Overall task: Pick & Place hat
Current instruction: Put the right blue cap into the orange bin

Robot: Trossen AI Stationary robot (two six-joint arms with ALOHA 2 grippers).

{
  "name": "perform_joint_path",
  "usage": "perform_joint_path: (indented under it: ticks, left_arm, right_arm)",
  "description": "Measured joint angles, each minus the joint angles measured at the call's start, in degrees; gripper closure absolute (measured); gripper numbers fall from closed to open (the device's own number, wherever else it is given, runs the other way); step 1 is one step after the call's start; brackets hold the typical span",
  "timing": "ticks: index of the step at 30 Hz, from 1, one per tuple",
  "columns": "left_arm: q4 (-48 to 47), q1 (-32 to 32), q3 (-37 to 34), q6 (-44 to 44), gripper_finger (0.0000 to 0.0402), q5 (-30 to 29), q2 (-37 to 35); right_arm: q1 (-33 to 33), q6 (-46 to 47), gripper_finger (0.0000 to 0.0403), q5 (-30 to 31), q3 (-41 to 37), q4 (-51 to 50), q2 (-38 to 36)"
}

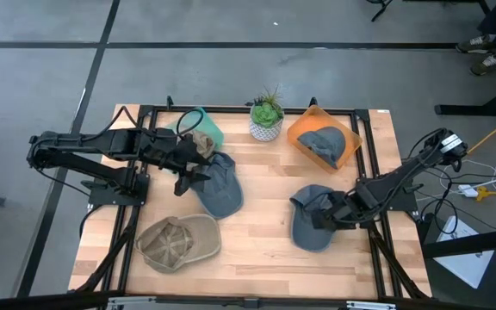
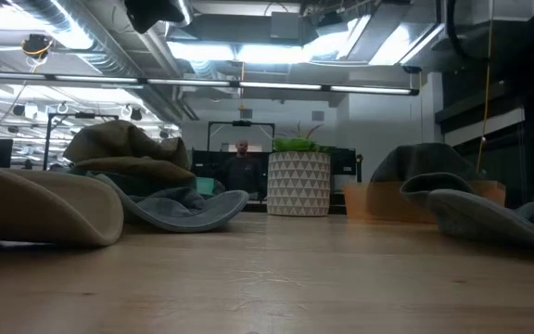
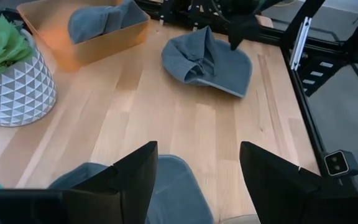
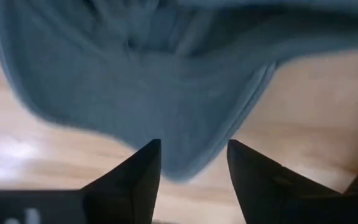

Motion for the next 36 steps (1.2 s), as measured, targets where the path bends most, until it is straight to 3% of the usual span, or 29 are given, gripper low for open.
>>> perform_joint_path:
  ticks: [7, 20, 23, 29, 36]
  left_arm:
    - [0.04, 0.0, 0.0, 0.0, 0.0178, 0.0, 0.0]
    - [1.03, 0.01, 0.0, -2.26, 0.0178, -0.62, 0.0]
    - [1.03, 0.04, -0.02, -2.24, 0.0178, -1.2, 0.0]
    - [1.01, 0.04, -0.02, -2.24, 0.0178, -3.56, 0.0]
    - [1.01, 0.04, -0.02, -2.19, 0.0178, -3.62, 0.0]
  right_arm:
    - [-0.06, -0.57, 0.0223, 0.65, 0.0, -2.87, 3.42]
    - [-0.06, -4.15, 0.0229, 2.67, 0.04, 8.7, 15.47]
    - [-0.06, -4.58, 0.0263, 5.19, 0.09, 11.17, 15.53]
    - [-0.06, -4.99, 0.0383, 7.1, 0.22, 12.74, 15.09]
    - [-0.19, -8.75, 0.0391, 12.49, 2.6, 11.28, 15.22]
